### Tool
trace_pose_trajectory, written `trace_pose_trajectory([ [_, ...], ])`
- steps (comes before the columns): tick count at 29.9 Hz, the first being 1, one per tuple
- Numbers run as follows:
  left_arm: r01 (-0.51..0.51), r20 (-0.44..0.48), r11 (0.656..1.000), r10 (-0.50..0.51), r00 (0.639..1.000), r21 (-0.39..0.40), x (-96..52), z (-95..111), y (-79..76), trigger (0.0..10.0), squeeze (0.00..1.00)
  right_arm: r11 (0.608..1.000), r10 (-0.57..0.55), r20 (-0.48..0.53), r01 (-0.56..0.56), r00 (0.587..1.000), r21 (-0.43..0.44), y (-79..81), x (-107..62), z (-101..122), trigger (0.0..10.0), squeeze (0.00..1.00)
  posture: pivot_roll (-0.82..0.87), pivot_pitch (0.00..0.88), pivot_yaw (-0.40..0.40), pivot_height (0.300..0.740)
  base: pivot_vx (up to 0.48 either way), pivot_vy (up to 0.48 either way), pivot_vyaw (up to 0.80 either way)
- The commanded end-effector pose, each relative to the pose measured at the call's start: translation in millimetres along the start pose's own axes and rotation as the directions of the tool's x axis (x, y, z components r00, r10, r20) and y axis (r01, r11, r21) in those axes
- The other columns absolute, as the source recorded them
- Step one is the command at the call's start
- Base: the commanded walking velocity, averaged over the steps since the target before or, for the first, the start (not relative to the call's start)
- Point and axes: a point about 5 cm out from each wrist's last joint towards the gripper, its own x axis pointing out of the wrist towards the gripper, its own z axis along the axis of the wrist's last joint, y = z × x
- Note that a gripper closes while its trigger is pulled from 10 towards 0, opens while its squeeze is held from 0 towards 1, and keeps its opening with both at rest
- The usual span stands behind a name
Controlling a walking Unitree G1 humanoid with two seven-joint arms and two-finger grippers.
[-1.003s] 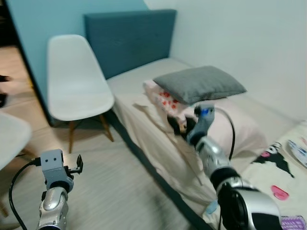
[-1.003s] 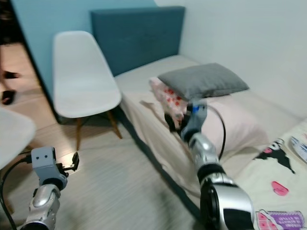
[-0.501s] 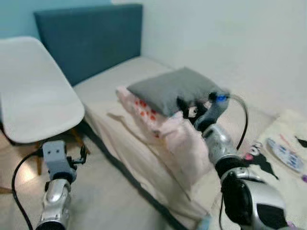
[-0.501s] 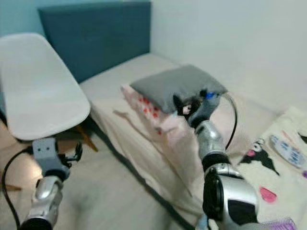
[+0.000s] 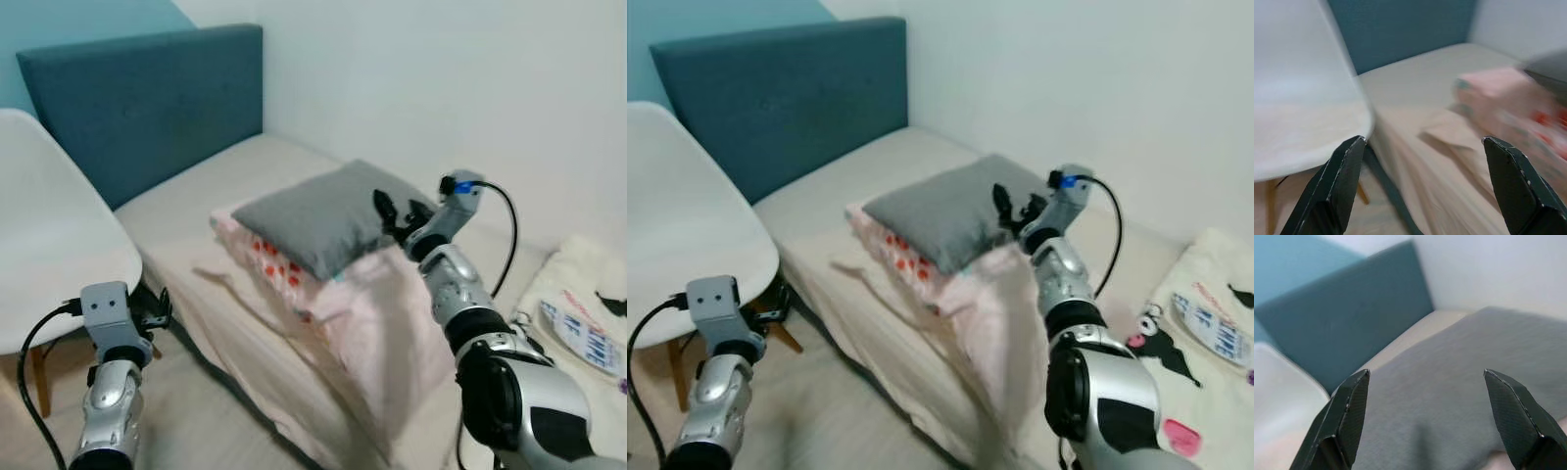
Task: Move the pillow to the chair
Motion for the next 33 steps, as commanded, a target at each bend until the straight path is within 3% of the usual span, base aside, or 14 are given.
trace_pose_trajectory([
  [1, -0.001, -0.023, 1.000, 0.001, 1.000, -0.001, -2.8, -3.7, -0.7, 10.0, 0.00, 0.997, -0.071, -0.068, 0.071, 0.995, 0.002, -14.5, -7.2, -11.0, 10.0, 0.00, 0.01, 0.000, -0.097, 0.740, 0.330, 0.000, 0.00],
  [9, -0.014, -0.030, 1.000, 0.014, 0.999, 0.013, -6.1, -4.4, 5.1, 10.0, 0.00, 0.977, -0.212, -0.293, 0.199, 0.932, -0.077, -31.8, -23.7, -46.1, 10.0, 0.00, 0.01, 0.000, -0.097, 0.740, 0.326, 0.000, 0.00],
  [11, -0.019, -0.028, 1.000, 0.020, 0.999, 0.020, -6.4, -3.4, 6.1, 10.0, 0.00, 0.964, -0.247, -0.324, 0.267, 0.913, 0.018, -38.6, -29.1, -51.6, 10.0, 0.00, 0.01, 0.000, -0.094, 0.740, 0.144, 0.000, 0.00],
  [12, -0.019, -0.028, 1.000, 0.020, 0.999, 0.020, -6.4, -3.4, 6.1, 10.0, 0.00, 0.964, -0.247, -0.324, 0.267, 0.913, 0.018, -38.6, -29.1, -51.6, 10.0, 0.00, 0.01, 0.000, -0.094, 0.740, 0.000, 0.000, 0.00],
  [14, -0.021, -0.022, 0.999, 0.022, 1.000, 0.038, -8.3, -1.9, 6.6, 10.0, 0.00, 0.945, -0.174, -0.308, 0.247, 0.935, 0.214, -32.6, -27.7, -53.3, 10.0, 0.00, 0.01, 0.000, -0.087, 0.740, 0.000, 0.000, 0.00],
  [15, -0.021, -0.022, 0.999, 0.022, 1.000, 0.038, -8.3, -1.9, 6.6, 10.0, 0.00, 0.945, -0.174, -0.308, 0.247, 0.935, 0.214, -32.6, -27.7, -53.3, 10.0, 0.00, 0.01, 0.000, -0.087, 0.740, 0.000, 0.000, 0.00],
  [16, -0.013, -0.017, 0.998, 0.014, 1.000, 0.059, -10.0, -0.8, 5.4, 10.0, 0.00, 0.920, -0.090, -0.304, 0.196, 0.949, 0.340, -23.0, -26.2, -57.7, 10.0, 0.00, 0.01, 0.000, -0.082, 0.740, 0.000, 0.000, 0.00],
  [21, -0.003, -0.008, 0.997, 0.004, 1.000, 0.071, -11.0, 1.6, 4.2, 10.0, 0.00, 0.910, -0.042, -0.345, 0.179, 0.938, 0.375, -15.6, -27.8, -67.2, 10.0, 0.00, 0.01, 0.000, -0.080, 0.740, 0.000, 0.000, 0.00],
  [24, 0.005, 0.004, 0.997, -0.005, 1.000, 0.081, -13.0, 5.8, 4.1, 10.0, 0.00, 0.895, -0.102, -0.434, 0.273, 0.895, 0.353, -18.1, -34.8, -80.9, 10.0, 0.00, 0.01, 0.000, -0.077, 0.740, 0.000, 0.000, 0.00],
  [26, 0.005, 0.004, 0.997, -0.005, 1.000, 0.081, -13.0, 5.8, 4.1, 10.0, 0.00, 0.895, -0.102, -0.434, 0.273, 0.895, 0.353, -18.1, -34.8, -80.9, 10.0, 0.00, 0.01, 0.000, -0.077, 0.740, 0.000, 0.000, 0.00],
  [28, 0.022, 0.019, 0.995, -0.024, 1.000, 0.097, -18.5, 11.0, 3.9, 10.0, 0.00, 0.850, -0.153, -0.459, 0.354, 0.875, 0.391, -21.2, -39.1, -87.4, 10.0, 0.00, 0.02, 0.002, -0.071, 0.740, 0.000, 0.000, 0.00],
  [30, 0.033, 0.025, 0.993, -0.036, 0.999, 0.110, -22.8, 13.5, 3.9, 10.0, 0.00, 0.834, -0.159, -0.456, 0.366, 0.876, 0.413, -20.9, -39.9, -89.2, 10.0, 0.00, 0.04, 0.021, -0.073, 0.740, 0.000, 0.000, 0.00],
  [31, 0.041, 0.033, 0.991, -0.045, 0.998, 0.125, -26.7, 16.7, 4.3, 10.0, 0.00, 0.825, -0.156, -0.454, 0.369, 0.877, 0.429, -18.6, -39.8, -91.0, 0.0, 0.00, 0.05, 0.035, -0.074, 0.740, 0.000, 0.000, 0.00],
  [33, 0.044, 0.040, 0.990, -0.049, 0.998, 0.135, -29.7, 20.0, 4.9, 10.0, 0.00, 0.820, -0.148, -0.452, 0.365, 0.880, 0.441, -16.5, -39.4, -92.1, 0.0, 0.00, 0.05, 0.042, -0.076, 0.740, 0.000, 0.000, 0.00],
])
